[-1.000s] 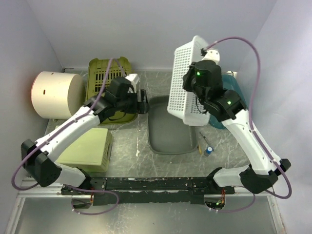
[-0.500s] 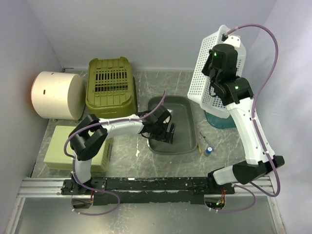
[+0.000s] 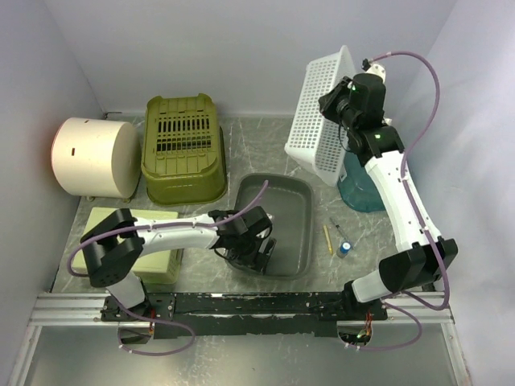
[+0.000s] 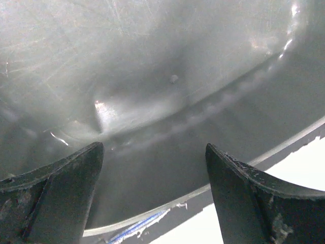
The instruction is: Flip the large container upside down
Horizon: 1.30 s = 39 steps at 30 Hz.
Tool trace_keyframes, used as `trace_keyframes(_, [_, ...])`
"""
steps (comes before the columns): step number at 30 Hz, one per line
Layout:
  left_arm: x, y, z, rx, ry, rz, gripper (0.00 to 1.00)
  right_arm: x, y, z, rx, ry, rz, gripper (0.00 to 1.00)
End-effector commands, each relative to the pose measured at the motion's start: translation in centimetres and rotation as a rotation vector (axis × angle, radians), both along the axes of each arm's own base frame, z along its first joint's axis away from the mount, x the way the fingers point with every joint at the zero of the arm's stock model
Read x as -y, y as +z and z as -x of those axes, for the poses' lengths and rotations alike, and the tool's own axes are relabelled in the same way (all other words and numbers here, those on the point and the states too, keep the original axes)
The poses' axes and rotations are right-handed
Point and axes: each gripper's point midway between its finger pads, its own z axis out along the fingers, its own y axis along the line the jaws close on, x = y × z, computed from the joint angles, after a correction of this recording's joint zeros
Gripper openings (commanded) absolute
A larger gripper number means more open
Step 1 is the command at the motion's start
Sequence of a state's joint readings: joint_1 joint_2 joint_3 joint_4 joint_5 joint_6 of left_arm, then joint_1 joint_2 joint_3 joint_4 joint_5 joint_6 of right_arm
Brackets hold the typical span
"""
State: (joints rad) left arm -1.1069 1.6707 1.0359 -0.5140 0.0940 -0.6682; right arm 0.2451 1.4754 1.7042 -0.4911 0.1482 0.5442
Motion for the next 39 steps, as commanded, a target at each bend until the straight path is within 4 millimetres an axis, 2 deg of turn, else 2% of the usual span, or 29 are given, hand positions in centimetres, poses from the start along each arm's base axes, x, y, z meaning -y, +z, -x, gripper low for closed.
trace_keyframes(1, [-1.3,0.9,3.4,-0.044,-0.017,-0.041,0.92,-2.3,5.9,-1.5,0.264,0.066,-0.234,0.0])
trace_keyframes(4, [-0.8,3.2,2.6,0.018,0.001,-0.022,0.93,-3.5,5.5,-2.9,0.297,0.086,-0.352,0.0])
trace_keyframes(7, [0.4,7.8,0.7,0.121,0.023,0.04,0.95,-4.6,5.9,-4.0,0.377,0.126,-0.467,0.0])
trace_keyframes(10, [0.9,12.2,-0.9,0.206,0.039,0.108,0.96,-4.5,5.7,-5.1,0.455,0.112,-0.576,0.0])
trace_keyframes(11, [0.8,13.4,-1.3,0.225,0.048,0.126,0.96,-4.5,5.2,-5.5,0.463,0.1,-0.613,0.0])
trace_keyframes(12, [0.6,14.4,-1.8,0.238,0.061,0.145,0.96,-4.5,3.9,-6.2,0.454,0.086,-0.65,0.0])
trace_keyframes(15, [-0.1,17.8,-3.6,0.275,0.116,0.245,0.96,-4.8,2.1,-6.9,0.488,0.095,-0.782,0.0])
trace_keyframes(18, [-0.7,21.2,-5.4,0.336,0.143,0.339,0.96,-5.1,0.5,-7.0,0.531,0.137,-0.916,0.0])
trace_keyframes(21, [-2.0,23.6,-7.4,0.384,0.2,0.376,0.96,-5.1,-0.8,-6.3,0.571,0.164,-0.996,0.0])
trace_keyframes(24, [-3.2,24.8,-8.6,0.43,0.247,0.381,0.96,-4.2,-2.7,-5.1,0.579,0.125,-1.027,0.0])
trace_keyframes(27, [-3.9,24.8,-9.5,0.444,0.285,0.39,0.96,-3.0,-5.5,-3.7,0.553,0.065,-1.062,0.0])
trace_keyframes(34, [-3.8,24.4,-10.9,0.455,0.337,0.398,0.96,-2.4,-11.7,-1.0,0.398,0.0,-1.139,0.0])
trace_keyframes(39, [-3.7,23.9,-11.3,0.459,0.35,0.401,0.96,-1.9,-15.2,0.3,0.303,-0.06,-1.17,0.08])
